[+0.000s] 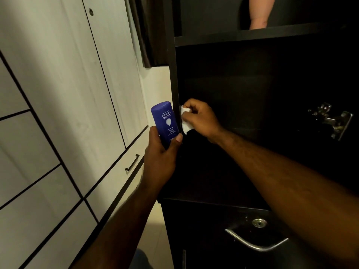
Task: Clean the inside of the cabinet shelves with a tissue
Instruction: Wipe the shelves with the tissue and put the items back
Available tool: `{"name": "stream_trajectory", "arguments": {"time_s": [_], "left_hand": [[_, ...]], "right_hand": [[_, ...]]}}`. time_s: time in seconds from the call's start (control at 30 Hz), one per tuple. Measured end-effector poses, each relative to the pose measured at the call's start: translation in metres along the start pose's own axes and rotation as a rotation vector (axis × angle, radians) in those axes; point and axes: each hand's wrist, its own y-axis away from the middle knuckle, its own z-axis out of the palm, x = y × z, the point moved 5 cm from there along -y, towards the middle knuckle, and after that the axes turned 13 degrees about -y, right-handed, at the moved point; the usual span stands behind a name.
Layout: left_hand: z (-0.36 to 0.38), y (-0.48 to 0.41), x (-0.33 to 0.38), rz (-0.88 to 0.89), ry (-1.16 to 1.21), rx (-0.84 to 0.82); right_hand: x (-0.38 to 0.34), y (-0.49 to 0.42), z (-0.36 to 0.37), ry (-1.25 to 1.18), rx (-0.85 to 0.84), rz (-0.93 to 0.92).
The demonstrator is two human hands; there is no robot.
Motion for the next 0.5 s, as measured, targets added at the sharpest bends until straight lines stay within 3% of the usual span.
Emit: {"name": "stream_trajectory", "arguments": {"time_s": [0.1,0.3,0.5], "left_hand": [[0.0,0.0,0.001,0.007,0.002,-0.002],[0.001,-0.001,-0.001,0.013,-0.021,-0.006],[0.003,-0.004,-0.002,0.044,-0.062,-0.033]], "right_hand": [[0.012,-0.001,0.001,0.202,-0.034,0.109],[-0.031,0.005,0.0,-0.027,0.03,-0.187],[-0.02,-0.032,-0.012,0.025,0.296,-0.043]]}}
